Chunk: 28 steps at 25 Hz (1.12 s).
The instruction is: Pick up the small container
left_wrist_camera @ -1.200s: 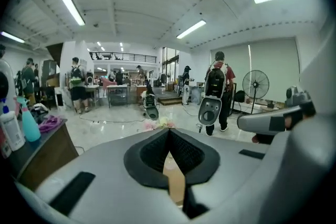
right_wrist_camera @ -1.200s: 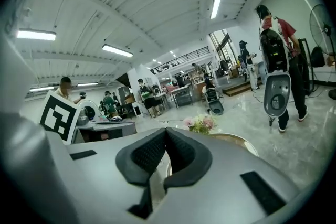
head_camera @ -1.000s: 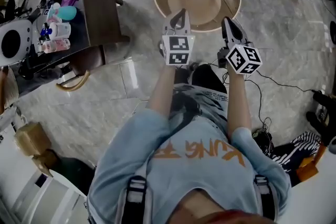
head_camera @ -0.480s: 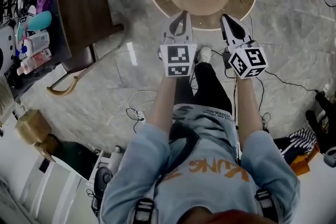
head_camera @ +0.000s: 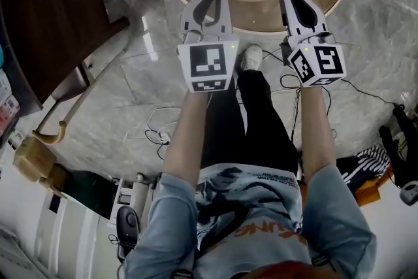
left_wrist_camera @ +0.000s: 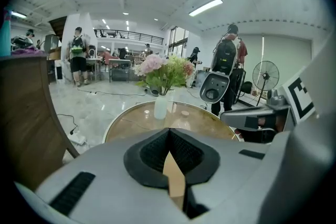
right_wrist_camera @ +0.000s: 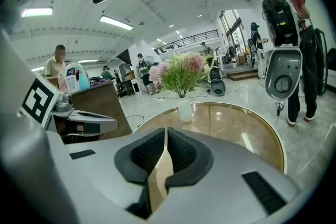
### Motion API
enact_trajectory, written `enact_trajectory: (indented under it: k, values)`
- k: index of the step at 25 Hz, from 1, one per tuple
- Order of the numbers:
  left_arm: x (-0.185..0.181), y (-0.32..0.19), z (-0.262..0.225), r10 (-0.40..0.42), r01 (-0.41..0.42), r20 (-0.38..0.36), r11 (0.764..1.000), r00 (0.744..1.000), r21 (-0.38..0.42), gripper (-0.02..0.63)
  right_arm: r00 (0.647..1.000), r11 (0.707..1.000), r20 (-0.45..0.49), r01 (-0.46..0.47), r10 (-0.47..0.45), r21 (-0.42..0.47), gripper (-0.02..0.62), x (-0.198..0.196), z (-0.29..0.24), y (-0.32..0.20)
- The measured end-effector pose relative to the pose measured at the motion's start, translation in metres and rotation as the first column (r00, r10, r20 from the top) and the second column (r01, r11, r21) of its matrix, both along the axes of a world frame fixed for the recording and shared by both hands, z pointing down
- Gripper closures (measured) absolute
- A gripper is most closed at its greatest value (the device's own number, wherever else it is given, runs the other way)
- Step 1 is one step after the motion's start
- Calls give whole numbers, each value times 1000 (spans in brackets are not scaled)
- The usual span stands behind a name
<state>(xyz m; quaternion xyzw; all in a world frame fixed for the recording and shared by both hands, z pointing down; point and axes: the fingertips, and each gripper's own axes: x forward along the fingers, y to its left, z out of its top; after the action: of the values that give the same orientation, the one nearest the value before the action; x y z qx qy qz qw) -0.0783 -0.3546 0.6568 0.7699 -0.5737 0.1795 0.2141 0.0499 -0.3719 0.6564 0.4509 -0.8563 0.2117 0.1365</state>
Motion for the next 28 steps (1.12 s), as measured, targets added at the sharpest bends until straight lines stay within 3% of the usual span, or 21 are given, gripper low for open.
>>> enact_trajectory:
  k: [11,20,28]
  values:
    - [14,-10,68,25,-23,-45,999,999,36,583,996,992,-86,21,-10,126,402,-15,75,-52]
    - [6,-18,86,21,-18,-56,999,998,42,583,994,980,-101,-30,51,199,377,-28,91,-103]
    - [4,-14,97,14,-13,-69,1000,998,15,583,984,972,-175,-4,46,236,440,-32,94,-124]
